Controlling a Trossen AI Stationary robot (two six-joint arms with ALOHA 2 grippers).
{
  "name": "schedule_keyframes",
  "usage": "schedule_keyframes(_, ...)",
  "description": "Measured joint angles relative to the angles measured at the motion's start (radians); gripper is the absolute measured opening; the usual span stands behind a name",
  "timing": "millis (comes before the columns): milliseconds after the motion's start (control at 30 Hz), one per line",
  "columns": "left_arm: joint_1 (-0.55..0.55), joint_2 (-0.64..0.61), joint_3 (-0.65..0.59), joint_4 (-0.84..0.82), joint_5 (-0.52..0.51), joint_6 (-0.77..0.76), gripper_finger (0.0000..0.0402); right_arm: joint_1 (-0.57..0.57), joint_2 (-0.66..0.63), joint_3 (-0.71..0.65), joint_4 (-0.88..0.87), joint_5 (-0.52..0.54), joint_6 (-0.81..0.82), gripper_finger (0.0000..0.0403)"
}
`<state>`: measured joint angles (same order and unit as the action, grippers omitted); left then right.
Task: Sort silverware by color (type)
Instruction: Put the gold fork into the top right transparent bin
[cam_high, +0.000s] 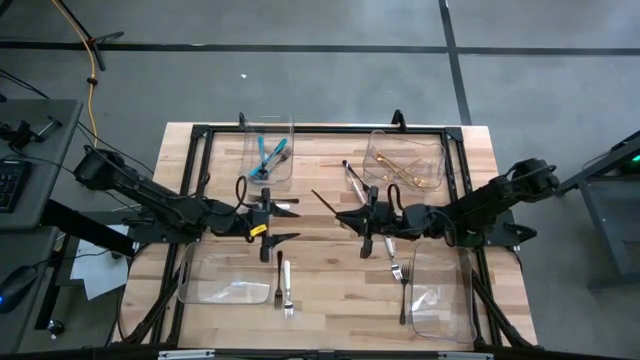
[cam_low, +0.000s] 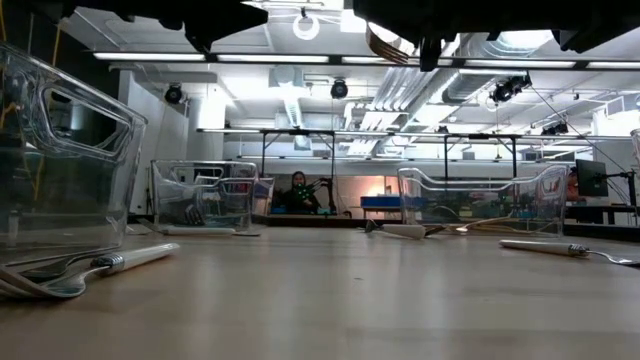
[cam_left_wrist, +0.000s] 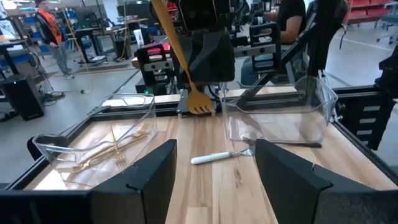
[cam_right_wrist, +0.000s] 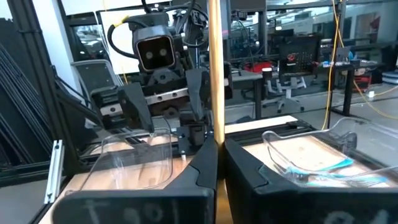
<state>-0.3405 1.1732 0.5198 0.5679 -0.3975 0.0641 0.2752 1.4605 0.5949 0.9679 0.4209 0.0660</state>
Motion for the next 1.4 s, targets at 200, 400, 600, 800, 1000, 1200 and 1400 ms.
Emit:
schedule_keyframes(200, 0.001, -0.021, 0.001, -0.019, 0.000, 0.019, 0.0211, 0.000, 0.000, 0.000, -0.007, -0.010, 0.004, 0.0005)
schedule_keyframes(400, 0.001, -0.033, 0.000, -0.046, -0.001, 0.020, 0.0211, 0.000, 0.000, 0.000, -0.014, -0.010, 0.004, 0.0005)
schedule_keyframes(600, 0.001, -0.033, 0.000, -0.046, -0.005, 0.020, 0.0211, 0.000, 0.000, 0.000, -0.030, -0.010, 0.005, 0.0005)
schedule_keyframes(800, 0.001, -0.033, 0.000, -0.059, -0.008, 0.020, 0.0211, 0.000, 0.000, 0.000, -0.032, -0.009, 0.005, 0.0005)
schedule_keyframes(1000, 0.001, -0.095, -0.001, -0.154, -0.025, 0.019, 0.0211, 0.000, 0.000, 0.000, -0.040, -0.009, 0.021, 0.0008)
schedule_keyframes(1200, -0.001, -0.200, -0.027, -0.220, -0.034, 0.011, 0.0211, 0.000, 0.000, 0.000, -0.053, -0.007, 0.043, 0.0005)
schedule_keyframes(1400, 0.018, -0.313, -0.209, -0.010, -0.040, 0.008, 0.0211, 0.000, 0.000, 0.000, -0.054, -0.007, 0.040, 0.0005)
